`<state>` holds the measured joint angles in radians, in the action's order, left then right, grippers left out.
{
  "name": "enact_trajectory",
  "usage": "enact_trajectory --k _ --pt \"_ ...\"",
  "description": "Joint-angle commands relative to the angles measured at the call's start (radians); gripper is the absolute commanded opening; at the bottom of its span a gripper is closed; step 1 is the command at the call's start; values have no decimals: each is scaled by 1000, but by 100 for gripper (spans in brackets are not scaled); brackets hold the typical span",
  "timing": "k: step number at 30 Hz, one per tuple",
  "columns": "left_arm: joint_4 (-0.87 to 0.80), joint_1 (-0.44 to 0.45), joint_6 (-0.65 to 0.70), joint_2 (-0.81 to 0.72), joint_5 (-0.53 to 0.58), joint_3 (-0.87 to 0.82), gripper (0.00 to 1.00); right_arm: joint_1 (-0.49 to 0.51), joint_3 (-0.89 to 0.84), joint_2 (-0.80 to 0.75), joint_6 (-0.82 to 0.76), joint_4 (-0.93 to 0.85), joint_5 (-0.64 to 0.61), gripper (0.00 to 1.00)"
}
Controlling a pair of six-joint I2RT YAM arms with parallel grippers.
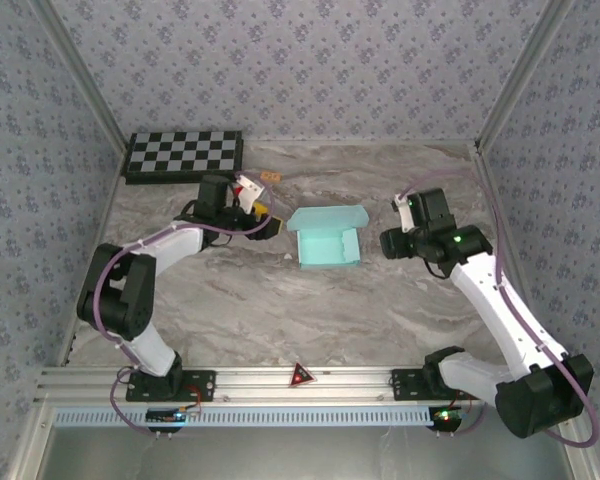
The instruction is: Fold the paper box
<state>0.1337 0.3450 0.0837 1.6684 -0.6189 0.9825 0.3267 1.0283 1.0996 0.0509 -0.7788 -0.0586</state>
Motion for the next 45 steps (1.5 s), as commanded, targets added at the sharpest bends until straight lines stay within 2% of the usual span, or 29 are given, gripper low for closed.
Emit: enact_trajectory --k 1,12,17,33,37,42,45 --pt "111 13 46 39 -51 -5 70 -8 -41 -29 109 58 18 64" --pt "156 39 73 124 -120 23 67 -5 -88 -33 120 77 -3 66" --pt "174 50 60 155 -136 50 57 -5 -97 -38 122 76 -14 66" --pt "265 62 -7 191 -184 60 35 -9 -149 -30 156 85 0 67" --pt "261 64 -8 194 -193 69 21 -9 -157 -29 155 85 -5 68" --pt "261 65 -16 186 -189 63 10 -11 -175 -29 163 105 0 68" --pt "262 65 -23 172 -182 51 9 -12 -187 -26 165 132 9 68"
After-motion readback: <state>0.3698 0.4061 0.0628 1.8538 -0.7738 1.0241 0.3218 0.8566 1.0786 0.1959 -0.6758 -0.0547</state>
